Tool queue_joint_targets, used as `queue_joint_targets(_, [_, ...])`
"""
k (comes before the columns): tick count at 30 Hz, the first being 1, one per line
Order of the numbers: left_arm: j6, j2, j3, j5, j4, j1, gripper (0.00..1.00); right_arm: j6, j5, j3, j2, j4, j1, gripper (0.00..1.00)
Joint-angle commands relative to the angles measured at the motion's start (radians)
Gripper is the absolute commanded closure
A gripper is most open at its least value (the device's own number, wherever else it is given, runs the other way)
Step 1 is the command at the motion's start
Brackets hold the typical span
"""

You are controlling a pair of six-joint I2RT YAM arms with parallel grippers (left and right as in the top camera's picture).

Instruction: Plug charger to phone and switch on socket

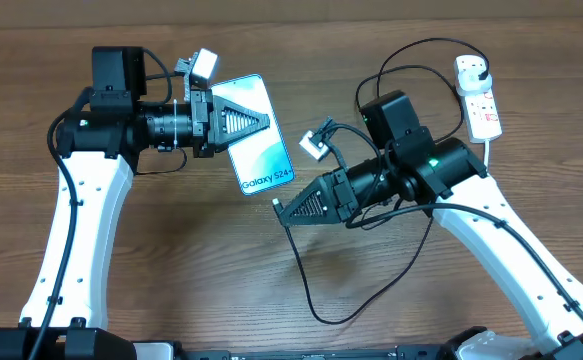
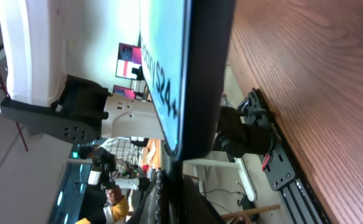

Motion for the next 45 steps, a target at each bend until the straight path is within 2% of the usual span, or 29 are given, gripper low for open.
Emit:
queue_joint_targets(1, [0.019, -0.002, 0.01, 0.042, 0.004, 0.0, 0.96, 0.035, 0.0, 0.032, -0.024, 0.026, -0.011, 0.96])
queue_joint_targets(21, [0.018, -0.002, 0.01, 0.022, 0.004, -0.001, 0.96, 0.106, -0.003, 0.032, -0.024, 0.098, -0.007, 0.96])
queue_joint_targets(45, [0.007, -0.002, 0.01, 0.03, 0.004, -0.001, 0.96, 0.121, -0.003, 0.032, -0.023, 0.11, -0.005, 0.96])
